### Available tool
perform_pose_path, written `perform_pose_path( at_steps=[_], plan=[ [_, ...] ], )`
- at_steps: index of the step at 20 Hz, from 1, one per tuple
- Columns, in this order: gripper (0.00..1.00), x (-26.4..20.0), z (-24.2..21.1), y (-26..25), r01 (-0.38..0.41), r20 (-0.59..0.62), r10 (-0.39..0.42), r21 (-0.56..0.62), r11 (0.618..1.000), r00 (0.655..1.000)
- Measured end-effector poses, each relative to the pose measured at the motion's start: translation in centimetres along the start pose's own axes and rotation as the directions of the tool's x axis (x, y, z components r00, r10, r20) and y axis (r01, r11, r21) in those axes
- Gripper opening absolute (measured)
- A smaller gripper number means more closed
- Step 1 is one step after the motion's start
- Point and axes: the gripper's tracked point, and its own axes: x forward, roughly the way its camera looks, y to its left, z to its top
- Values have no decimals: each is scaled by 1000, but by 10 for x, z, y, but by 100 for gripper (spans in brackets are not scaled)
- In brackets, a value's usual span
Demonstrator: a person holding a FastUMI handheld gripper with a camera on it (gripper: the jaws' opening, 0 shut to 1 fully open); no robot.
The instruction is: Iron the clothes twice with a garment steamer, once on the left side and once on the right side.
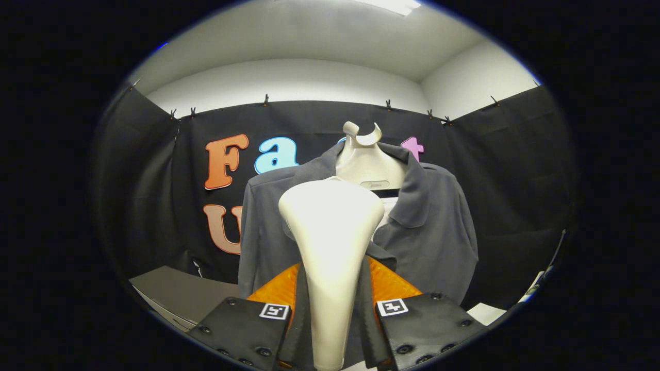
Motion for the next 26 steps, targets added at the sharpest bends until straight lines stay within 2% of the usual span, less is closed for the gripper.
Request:
perform_pose_path(
  at_steps=[3, 7, 11, 15, 21, 26],
  plan=[
    [48, 15, -7, 11, -40, 6, 40, -48, 998, 999],
    [48, 17, -24, 17, -48, -6, 48, -67, 997, 999],
    [48, 17, -46, 10, -12, -39, 10, -59, 998, 999],
    [48, 14, -62, -8, 60, -45, -63, -74, 995, 997],
    [48, 3, -121, -21, 91, -147, -96, -38, 995, 984],
    [48, -6, -154, -25, 92, -195, -104, -66, 994, 975]
  ],
)
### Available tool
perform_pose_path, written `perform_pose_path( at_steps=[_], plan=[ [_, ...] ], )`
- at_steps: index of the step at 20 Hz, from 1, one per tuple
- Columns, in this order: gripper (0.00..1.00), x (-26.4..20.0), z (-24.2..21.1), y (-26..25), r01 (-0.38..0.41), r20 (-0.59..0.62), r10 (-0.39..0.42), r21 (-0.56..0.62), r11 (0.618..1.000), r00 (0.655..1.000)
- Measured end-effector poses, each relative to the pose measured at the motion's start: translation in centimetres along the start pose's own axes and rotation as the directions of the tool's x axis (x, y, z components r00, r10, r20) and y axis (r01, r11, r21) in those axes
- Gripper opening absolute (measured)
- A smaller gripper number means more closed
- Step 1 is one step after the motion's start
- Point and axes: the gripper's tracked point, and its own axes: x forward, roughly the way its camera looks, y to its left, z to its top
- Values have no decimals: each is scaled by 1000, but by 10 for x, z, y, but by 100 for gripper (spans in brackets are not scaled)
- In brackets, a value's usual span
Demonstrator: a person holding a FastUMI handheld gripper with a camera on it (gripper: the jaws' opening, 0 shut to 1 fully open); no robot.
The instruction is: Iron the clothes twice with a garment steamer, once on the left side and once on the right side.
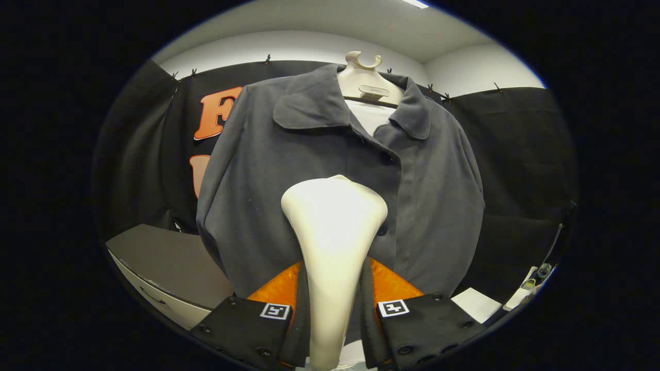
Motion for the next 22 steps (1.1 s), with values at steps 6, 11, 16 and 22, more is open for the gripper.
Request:
perform_pose_path(
  at_steps=[6, 11, 16, 22],
  plan=[
    [48, -1, -30, -6, 7, -48, -8, -16, 1000, 999],
    [48, -1, -70, -9, -1, -100, -1, -17, 1000, 995],
    [48, -1, -109, -11, -10, -151, 7, -21, 1000, 989],
    [48, -2, -148, -14, -20, -201, 13, -33, 999, 980]
  ],
)
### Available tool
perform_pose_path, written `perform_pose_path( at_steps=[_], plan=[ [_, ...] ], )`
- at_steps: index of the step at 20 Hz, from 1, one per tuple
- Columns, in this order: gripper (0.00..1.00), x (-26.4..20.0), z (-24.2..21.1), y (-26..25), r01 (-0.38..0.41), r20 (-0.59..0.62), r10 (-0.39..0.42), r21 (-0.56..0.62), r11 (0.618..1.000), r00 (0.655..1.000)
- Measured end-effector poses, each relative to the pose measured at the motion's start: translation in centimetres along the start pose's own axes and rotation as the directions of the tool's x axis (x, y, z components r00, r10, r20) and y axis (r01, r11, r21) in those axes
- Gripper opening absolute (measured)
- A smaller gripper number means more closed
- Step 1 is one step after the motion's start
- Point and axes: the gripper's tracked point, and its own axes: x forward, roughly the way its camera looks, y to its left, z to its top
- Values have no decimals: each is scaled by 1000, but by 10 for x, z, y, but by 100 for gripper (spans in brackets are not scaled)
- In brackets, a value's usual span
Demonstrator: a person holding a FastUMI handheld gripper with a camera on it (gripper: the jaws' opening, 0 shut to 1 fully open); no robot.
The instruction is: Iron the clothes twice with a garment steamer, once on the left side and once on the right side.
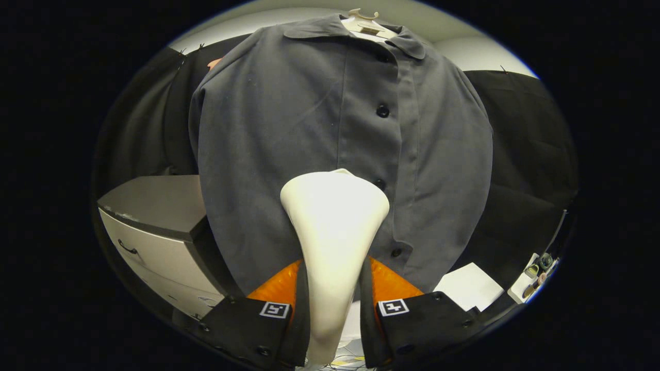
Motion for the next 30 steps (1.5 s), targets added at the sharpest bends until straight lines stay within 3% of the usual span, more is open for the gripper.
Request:
perform_pose_path(
  at_steps=[9, 23, 27, 30],
  plan=[
    [49, 7, -70, -6, -6, -86, 4, -20, 1000, 996],
    [49, 19, -169, -15, 3, -236, 7, 41, 999, 972],
    [49, 12, -173, -23, 20, -254, -2, 65, 998, 967],
    [48, 0, -150, -34, 18, -224, -1, 73, 997, 974]
  ],
)
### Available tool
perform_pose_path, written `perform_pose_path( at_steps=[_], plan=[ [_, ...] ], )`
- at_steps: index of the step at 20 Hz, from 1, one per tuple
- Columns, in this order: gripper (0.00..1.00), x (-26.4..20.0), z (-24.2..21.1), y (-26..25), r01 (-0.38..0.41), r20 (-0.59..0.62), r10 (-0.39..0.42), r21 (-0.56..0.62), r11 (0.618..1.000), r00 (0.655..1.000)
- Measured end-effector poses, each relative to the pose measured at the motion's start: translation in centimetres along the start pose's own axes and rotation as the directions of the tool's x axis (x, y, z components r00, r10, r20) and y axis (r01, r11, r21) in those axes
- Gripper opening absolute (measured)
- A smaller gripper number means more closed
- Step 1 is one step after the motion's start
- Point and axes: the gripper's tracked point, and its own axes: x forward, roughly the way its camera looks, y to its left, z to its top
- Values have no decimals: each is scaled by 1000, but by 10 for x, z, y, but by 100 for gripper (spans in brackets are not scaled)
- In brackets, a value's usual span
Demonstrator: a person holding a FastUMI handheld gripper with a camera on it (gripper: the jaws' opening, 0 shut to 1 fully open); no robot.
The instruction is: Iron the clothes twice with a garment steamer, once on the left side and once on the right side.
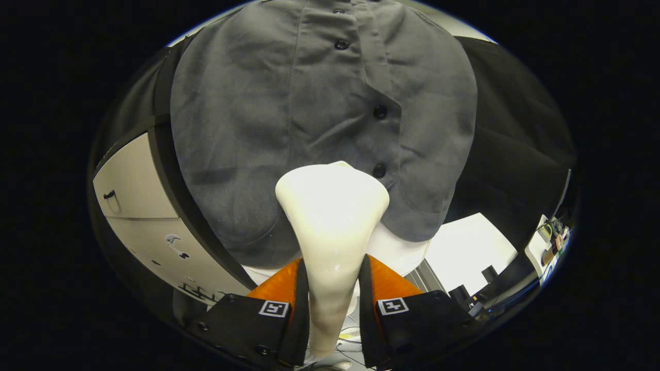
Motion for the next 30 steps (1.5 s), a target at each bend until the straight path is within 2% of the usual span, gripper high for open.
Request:
perform_pose_path(
  at_steps=[8, 20, 25, 30],
  plan=[
    [48, -64, 111, -40, 31, 154, -34, 26, 999, 988],
    [48, -151, 285, -67, 68, 385, -58, -13, 998, 921],
    [48, -160, 339, -77, 81, 442, -61, -25, 996, 895],
    [48, -147, 377, -88, 99, 454, -79, -21, 995, 888]
  ],
)
